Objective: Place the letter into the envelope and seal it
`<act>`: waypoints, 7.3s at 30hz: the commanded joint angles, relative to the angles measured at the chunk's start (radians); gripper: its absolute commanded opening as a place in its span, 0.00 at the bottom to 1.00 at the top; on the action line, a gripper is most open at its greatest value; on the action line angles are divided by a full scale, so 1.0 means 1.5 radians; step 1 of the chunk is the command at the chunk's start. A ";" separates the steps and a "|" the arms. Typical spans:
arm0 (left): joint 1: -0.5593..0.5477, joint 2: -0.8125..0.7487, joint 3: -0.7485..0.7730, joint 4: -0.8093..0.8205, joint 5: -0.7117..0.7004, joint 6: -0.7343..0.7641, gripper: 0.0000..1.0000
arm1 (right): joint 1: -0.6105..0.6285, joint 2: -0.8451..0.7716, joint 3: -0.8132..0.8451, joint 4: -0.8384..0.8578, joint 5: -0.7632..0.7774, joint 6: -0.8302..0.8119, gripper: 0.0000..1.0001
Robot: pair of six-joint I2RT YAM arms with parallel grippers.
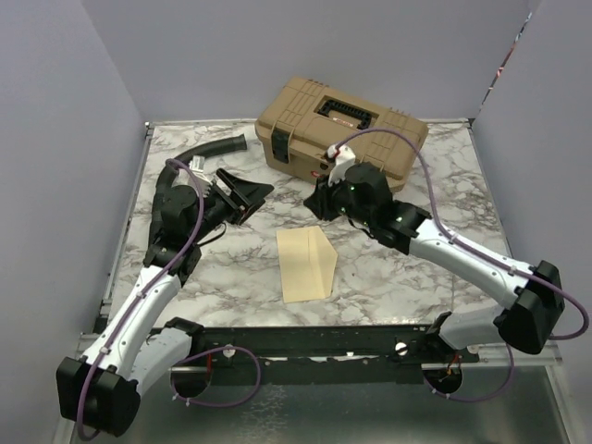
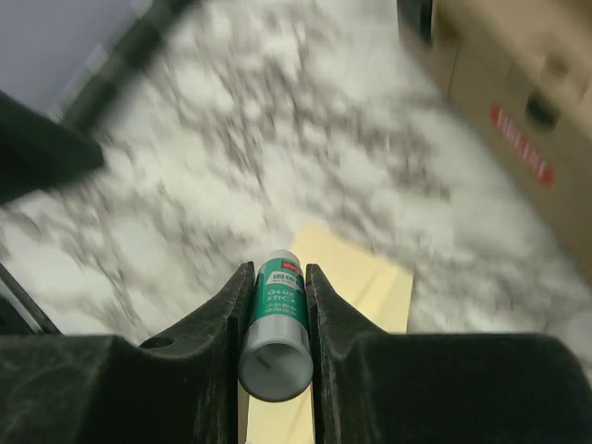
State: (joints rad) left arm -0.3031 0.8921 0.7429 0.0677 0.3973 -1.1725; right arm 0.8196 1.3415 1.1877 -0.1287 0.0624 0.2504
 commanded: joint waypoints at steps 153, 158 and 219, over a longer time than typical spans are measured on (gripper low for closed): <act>-0.141 0.653 -0.074 -0.093 -0.172 0.185 0.00 | 0.069 0.231 -0.225 0.001 0.053 0.019 0.00; -0.140 0.652 -0.076 -0.092 -0.162 0.184 0.00 | 0.031 0.259 -0.190 0.001 0.076 -0.005 0.00; -0.125 0.503 0.024 -0.082 -0.039 0.231 0.12 | 0.012 -0.017 -0.153 -0.097 0.062 0.178 0.00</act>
State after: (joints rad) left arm -0.4953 1.6928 0.7441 0.1062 0.3397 -0.8948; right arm 0.8764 1.3766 1.0077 -0.2005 0.1444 0.4416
